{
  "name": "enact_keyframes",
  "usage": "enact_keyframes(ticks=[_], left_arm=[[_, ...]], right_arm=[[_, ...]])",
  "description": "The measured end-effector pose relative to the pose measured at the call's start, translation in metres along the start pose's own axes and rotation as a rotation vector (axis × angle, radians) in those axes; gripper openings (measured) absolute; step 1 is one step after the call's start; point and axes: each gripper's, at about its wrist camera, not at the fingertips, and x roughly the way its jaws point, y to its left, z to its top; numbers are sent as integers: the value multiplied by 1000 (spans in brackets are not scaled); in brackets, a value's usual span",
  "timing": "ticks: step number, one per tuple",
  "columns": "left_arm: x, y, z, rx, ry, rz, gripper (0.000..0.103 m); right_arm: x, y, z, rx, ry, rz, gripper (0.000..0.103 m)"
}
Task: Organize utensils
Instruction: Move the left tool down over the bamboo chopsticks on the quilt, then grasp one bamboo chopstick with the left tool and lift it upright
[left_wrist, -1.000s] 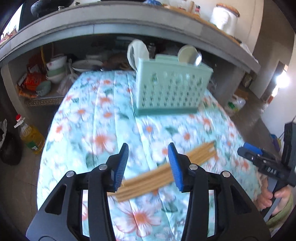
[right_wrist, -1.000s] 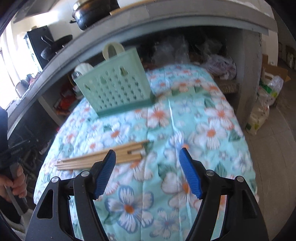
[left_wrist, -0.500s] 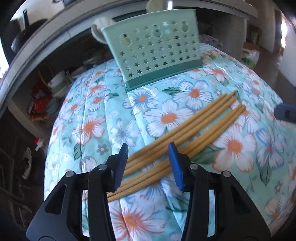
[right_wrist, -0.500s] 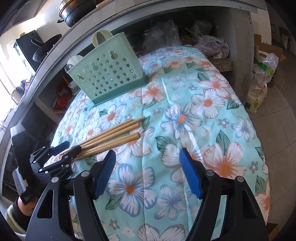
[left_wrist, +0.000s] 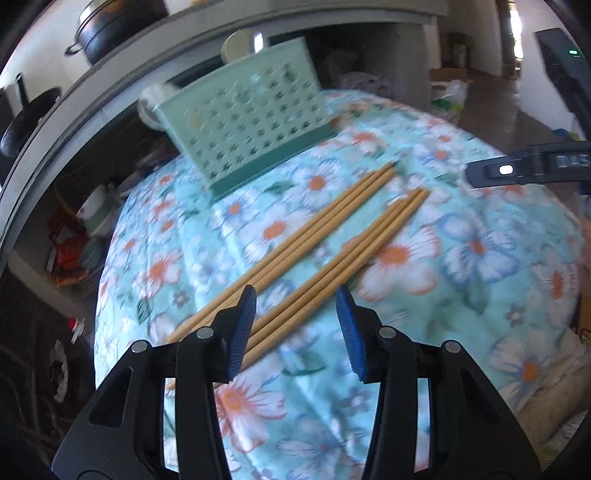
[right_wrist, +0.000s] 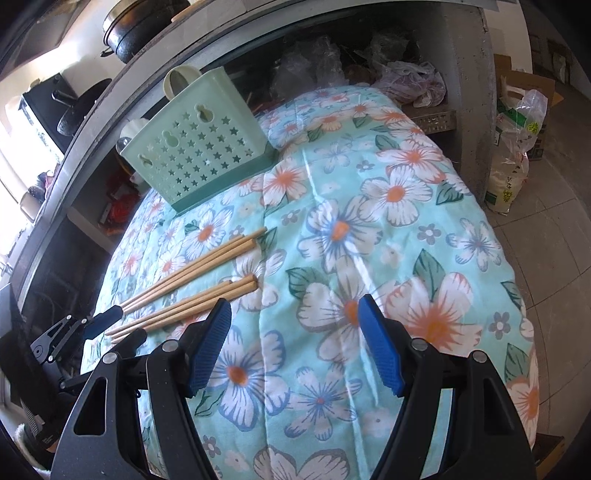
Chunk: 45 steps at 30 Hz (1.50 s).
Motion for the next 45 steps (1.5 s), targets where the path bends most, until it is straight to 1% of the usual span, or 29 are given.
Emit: enact_keyframes(ticks=[3, 4, 5, 10, 12, 14, 18, 20, 22, 24, 26, 27, 29, 31, 33, 39, 43, 45], left_arm=[[4, -19, 8, 78, -11, -25, 43], [8, -25, 9, 105, -9, -18, 41], [12, -31, 10, 137, -5, -3, 36], [35, -51, 14, 285, 34, 71, 19], [39, -57, 12, 350, 27, 107, 15], [38, -60, 11, 402, 23, 130, 12], [24, -65, 7, 477, 16, 132, 11], [15, -67, 7, 488, 25, 106, 11], [8, -69, 5, 489, 58, 59, 13], [7, -68, 3, 477, 96, 23, 16], [5, -64, 3, 455, 106, 1, 16], [4, -62, 5, 441, 110, -16, 17], [3, -58, 10, 408, 106, -42, 26], [0, -57, 16, 387, 93, -76, 29], [-1, -62, 21, 394, 77, -100, 31], [12, -84, 29, 432, 71, -149, 32], [25, -90, 32, 421, 84, -172, 31], [27, -91, 34, 412, 84, -191, 27]], right_arm=[[-1, -6, 2, 20, -7, -4, 69], [-1, -9, 3, 30, -8, -2, 69], [-1, -10, 3, 35, -9, -2, 69], [-3, -14, 4, 44, -13, 0, 69], [-2, -15, 4, 46, -12, 0, 69], [-2, -18, 4, 50, -12, 1, 69], [0, -22, 4, 64, -8, 2, 69], [0, -23, 5, 66, -8, 2, 69], [0, -23, 5, 65, -8, 4, 69], [1, -23, 5, 62, -6, 5, 69], [3, -23, 5, 60, -4, 4, 69], [3, -24, 5, 64, -2, 4, 69], [4, -26, 5, 71, 1, 2, 69], [5, -27, 5, 75, 3, -1, 69], [6, -29, 5, 81, 8, -1, 69], [12, -35, 4, 118, 28, 14, 69], [13, -38, 4, 137, 35, 25, 69], [14, -40, 4, 149, 39, 32, 69]])
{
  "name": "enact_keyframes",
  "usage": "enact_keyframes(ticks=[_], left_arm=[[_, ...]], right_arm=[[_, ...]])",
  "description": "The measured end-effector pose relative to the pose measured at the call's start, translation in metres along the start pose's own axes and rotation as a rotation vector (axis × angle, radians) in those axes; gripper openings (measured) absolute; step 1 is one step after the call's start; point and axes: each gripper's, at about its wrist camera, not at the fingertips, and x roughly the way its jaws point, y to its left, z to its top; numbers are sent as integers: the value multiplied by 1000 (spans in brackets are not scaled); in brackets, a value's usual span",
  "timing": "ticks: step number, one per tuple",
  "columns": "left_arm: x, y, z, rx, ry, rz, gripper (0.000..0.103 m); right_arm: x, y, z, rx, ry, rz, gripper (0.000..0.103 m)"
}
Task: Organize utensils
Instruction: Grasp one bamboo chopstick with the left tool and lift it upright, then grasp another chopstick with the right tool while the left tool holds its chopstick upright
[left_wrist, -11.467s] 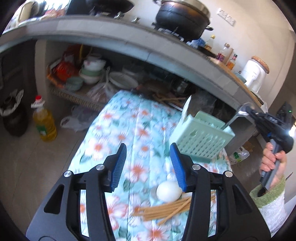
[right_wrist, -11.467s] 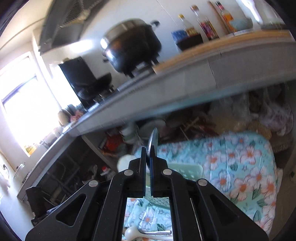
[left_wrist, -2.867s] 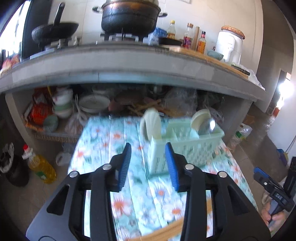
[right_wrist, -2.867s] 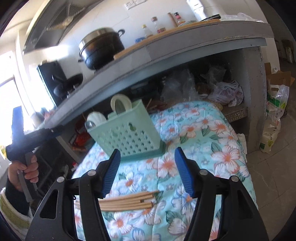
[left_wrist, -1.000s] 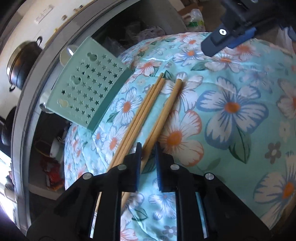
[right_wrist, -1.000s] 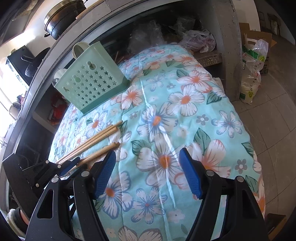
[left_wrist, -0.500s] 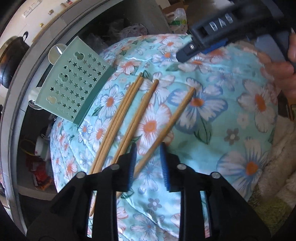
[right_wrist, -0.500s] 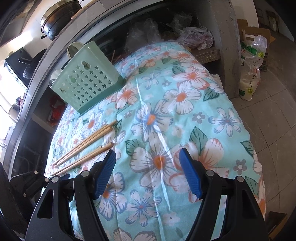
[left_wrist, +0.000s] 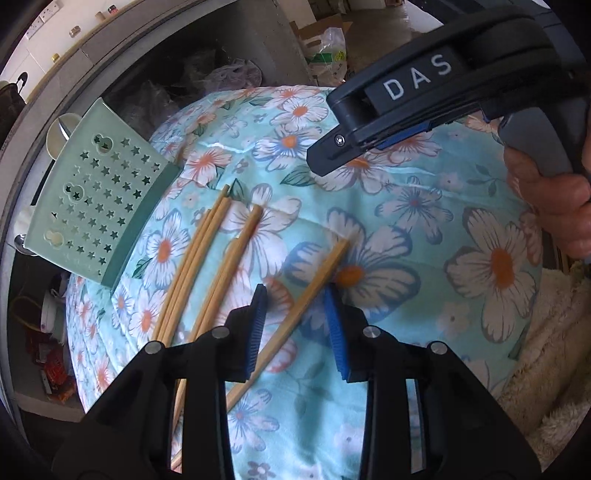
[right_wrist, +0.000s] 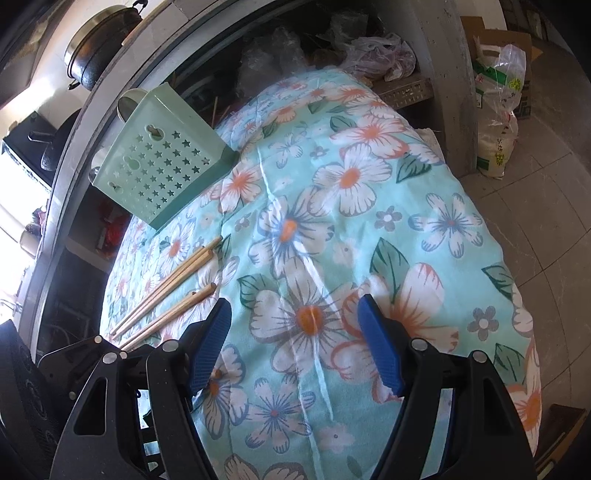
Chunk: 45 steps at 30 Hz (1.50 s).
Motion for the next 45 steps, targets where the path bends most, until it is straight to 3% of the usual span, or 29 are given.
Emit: enact_keyframes(ticks=[3, 8, 13, 17, 24, 34, 40, 45], left_arm=[[1, 0, 3, -1, 0, -17, 19], [-2, -1, 6, 10, -7, -7, 16], [-15, 5, 12, 6, -40, 41, 14], [-32, 22, 18, -46, -74, 68, 5], [-59, 60, 26, -224, -144, 71, 4], [-89, 111, 13, -490, -236, 61, 4], [-103, 138, -5, -612, -289, 80, 4], [-108, 154, -19, -681, -304, 92, 4]], right_arm=[[0, -3, 0, 14, 1, 11, 69], [0, -4, 0, 27, -1, 20, 69], [-2, -6, 0, 37, -4, 27, 69], [-3, -7, 1, 40, -8, 28, 69], [-4, -8, 0, 41, -15, 28, 69], [-13, 1, 3, 29, -33, 48, 59], [-13, 22, 4, 8, -16, 134, 52], [5, 39, -1, 41, 71, 268, 48]])
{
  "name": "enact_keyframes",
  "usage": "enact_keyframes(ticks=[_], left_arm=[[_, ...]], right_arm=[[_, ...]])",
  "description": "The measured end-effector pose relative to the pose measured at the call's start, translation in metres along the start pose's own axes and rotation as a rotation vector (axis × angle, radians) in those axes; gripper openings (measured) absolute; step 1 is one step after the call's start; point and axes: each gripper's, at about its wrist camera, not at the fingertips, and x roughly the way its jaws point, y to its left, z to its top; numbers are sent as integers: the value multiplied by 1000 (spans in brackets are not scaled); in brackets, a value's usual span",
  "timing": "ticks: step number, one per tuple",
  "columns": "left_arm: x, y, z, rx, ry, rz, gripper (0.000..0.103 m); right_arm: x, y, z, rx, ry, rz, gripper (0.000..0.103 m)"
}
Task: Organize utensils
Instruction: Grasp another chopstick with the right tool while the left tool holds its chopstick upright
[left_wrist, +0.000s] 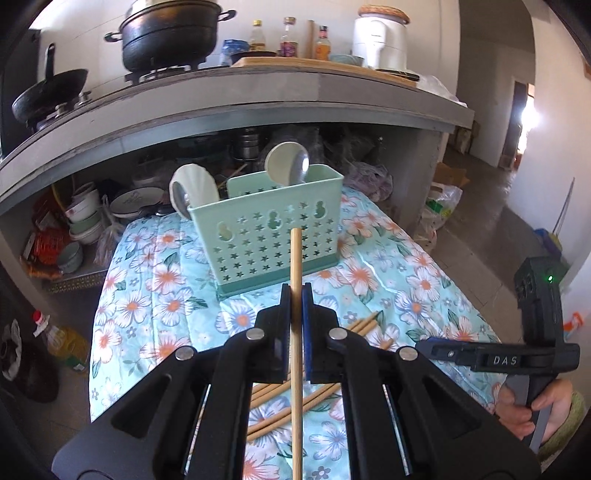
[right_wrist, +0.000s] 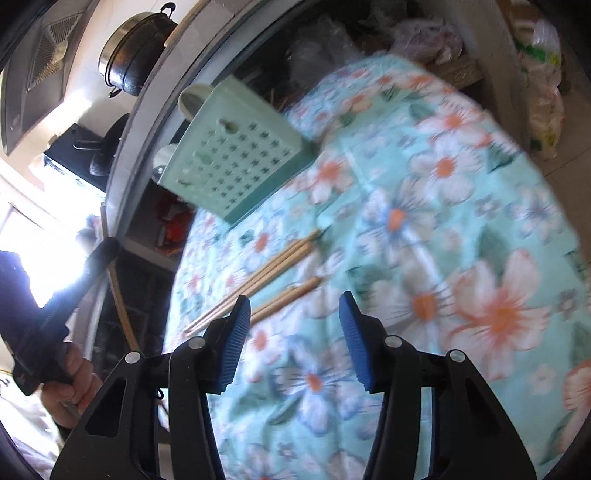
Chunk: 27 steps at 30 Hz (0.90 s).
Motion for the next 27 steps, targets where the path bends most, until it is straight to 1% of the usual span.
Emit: enact_keyframes(ticks=[3, 5, 7, 12, 15, 17, 19, 21, 25, 27], left_arm=[[-3, 10, -2, -34, -4, 7, 4], [-3, 14, -4, -45, -3, 6, 4], [-5, 16, -6, -53, -4, 9, 4], [-7, 20, -10, -60, -2, 12, 4], [-10, 21, -11, -66, -7, 15, 4], [-12, 22, -12, -70, -11, 19, 4], [-13, 22, -12, -75, -12, 21, 4], [-14, 23, -13, -78, -14, 23, 4], [-14, 24, -13, -80, -14, 21, 4], [-13, 24, -13, -79, -13, 20, 4]], right_arm=[[21, 1, -4, 56, 61, 36, 46], [31, -1, -5, 93, 79, 36, 46], [39, -5, -3, 143, 81, 39, 46], [49, -12, 6, 247, 42, 60, 45], [51, -16, 10, 287, 19, 50, 34], [50, -23, 11, 314, 10, 44, 20], [50, -29, 12, 338, 8, 49, 12], [46, -35, 12, 359, -5, 61, 12], [35, -41, 14, 367, -46, 54, 11], [32, -44, 15, 381, -42, 66, 11]])
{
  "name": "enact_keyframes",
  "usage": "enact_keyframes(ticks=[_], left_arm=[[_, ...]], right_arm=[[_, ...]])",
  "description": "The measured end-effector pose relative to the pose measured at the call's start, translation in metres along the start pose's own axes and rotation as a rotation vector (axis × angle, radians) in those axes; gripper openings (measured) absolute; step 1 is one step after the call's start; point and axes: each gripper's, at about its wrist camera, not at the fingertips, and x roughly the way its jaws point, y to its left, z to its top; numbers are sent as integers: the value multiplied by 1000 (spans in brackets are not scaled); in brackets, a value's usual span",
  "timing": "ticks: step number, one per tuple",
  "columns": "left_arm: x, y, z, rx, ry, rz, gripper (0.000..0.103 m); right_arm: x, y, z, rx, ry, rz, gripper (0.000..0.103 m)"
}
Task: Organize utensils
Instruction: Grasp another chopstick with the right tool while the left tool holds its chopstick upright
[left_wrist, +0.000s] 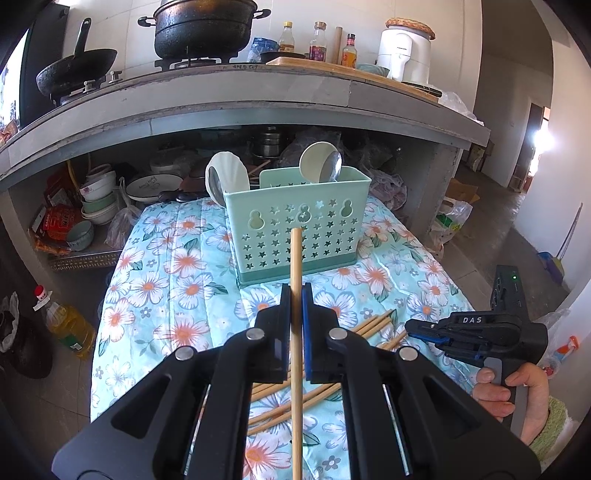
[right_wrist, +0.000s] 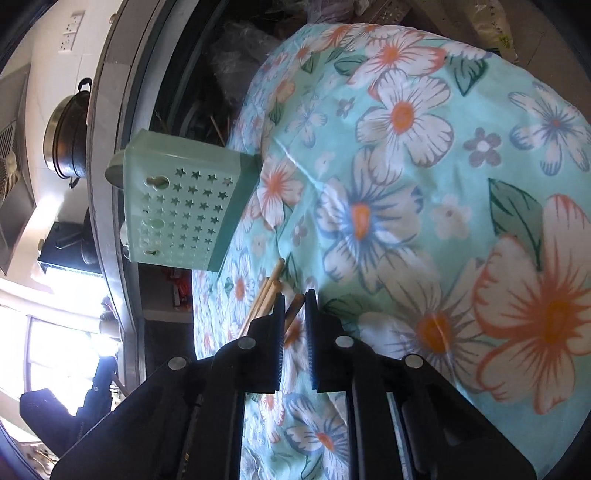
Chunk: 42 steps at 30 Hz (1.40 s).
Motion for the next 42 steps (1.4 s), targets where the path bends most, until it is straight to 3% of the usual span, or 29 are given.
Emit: enact_keyframes(ticks=[4, 7, 10, 13, 16, 19, 23, 25, 29, 36, 42], left_arm=[[0, 0, 0, 2, -1, 4, 4], [2, 0, 0, -1, 0, 5, 4], [2, 1, 0, 2, 0, 3, 4], [2, 1, 1, 4, 1, 3, 4], [2, 1, 1, 3, 0, 4, 4], [2, 0, 0, 4, 3, 4, 4], [4, 0, 0, 6, 5, 4, 4], [4, -1, 0, 7, 3, 4, 4], [5, -2, 0, 8, 4, 4, 4], [6, -7, 3, 22, 2, 3, 4], [6, -7, 4, 23, 0, 3, 4]], right_arm=[[-5, -2, -8, 35, 45, 19, 16], [-6, -3, -19, 46, 73, 28, 30], [-4, -3, -22, 48, 70, 33, 31], [-3, -4, -21, 58, 62, 29, 30], [-1, -3, -20, 43, 34, -2, 11], [-1, -5, -15, 42, 17, -7, 11], [-24, -5, 3, 1, -101, -57, 12], [-32, -8, 12, 0, -122, -65, 15], [-45, -10, 12, -24, -152, -105, 40], [-68, -11, 11, -53, -236, -177, 44], [-73, -9, 6, -37, -177, -101, 44]])
